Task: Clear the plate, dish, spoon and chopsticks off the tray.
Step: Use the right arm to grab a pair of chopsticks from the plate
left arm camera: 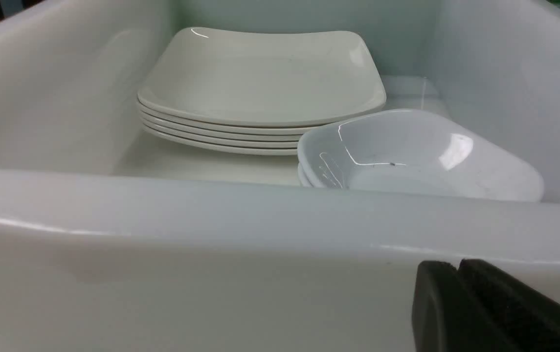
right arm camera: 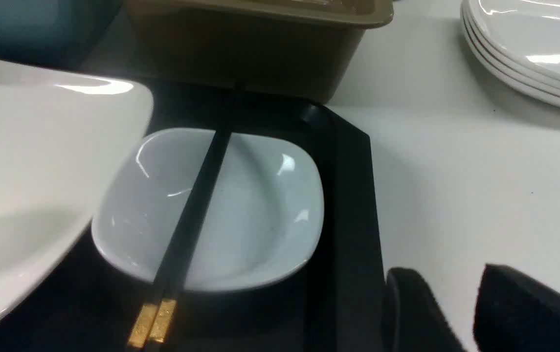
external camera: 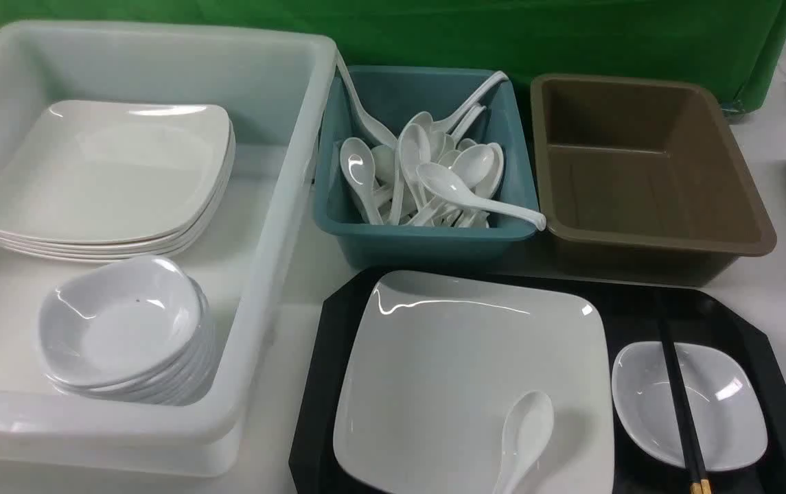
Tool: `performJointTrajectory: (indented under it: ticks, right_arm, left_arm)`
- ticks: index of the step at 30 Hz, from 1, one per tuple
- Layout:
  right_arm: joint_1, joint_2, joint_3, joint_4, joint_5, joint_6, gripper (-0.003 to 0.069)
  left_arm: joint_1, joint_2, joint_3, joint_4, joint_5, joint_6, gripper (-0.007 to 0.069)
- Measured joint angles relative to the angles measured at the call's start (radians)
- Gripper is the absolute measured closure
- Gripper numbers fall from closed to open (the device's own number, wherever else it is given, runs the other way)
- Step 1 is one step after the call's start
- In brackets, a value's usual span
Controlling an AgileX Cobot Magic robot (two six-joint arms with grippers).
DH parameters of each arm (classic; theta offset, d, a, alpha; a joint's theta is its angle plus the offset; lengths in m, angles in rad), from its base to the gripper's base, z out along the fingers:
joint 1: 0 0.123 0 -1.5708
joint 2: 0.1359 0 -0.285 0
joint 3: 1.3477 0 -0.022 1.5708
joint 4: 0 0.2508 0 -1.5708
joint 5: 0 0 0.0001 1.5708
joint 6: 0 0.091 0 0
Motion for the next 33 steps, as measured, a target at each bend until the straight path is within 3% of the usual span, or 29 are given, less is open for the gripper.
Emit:
performJointTrajectory:
  ticks: [24, 30, 33]
  right_arm:
    - [0.0, 0.0, 0.0, 0.0, 0.0, 0.0, 0.0417]
    - [0.0, 0.0, 0.0, 0.0, 0.0, 0.0, 0.0417]
    - [0.0, 0.0, 0.0, 0.0, 0.0, 0.001, 0.0417]
  left_arm:
    - [0.0, 0.0, 0.0, -0.002, -0.02, -0.001, 0.0608]
    - [0.0, 0.0, 0.0, -0.32, -0.282, -0.18, 0.0608]
    - [0.0, 0.0, 0.0, -0.367, -0.37, -0.207, 0.0608]
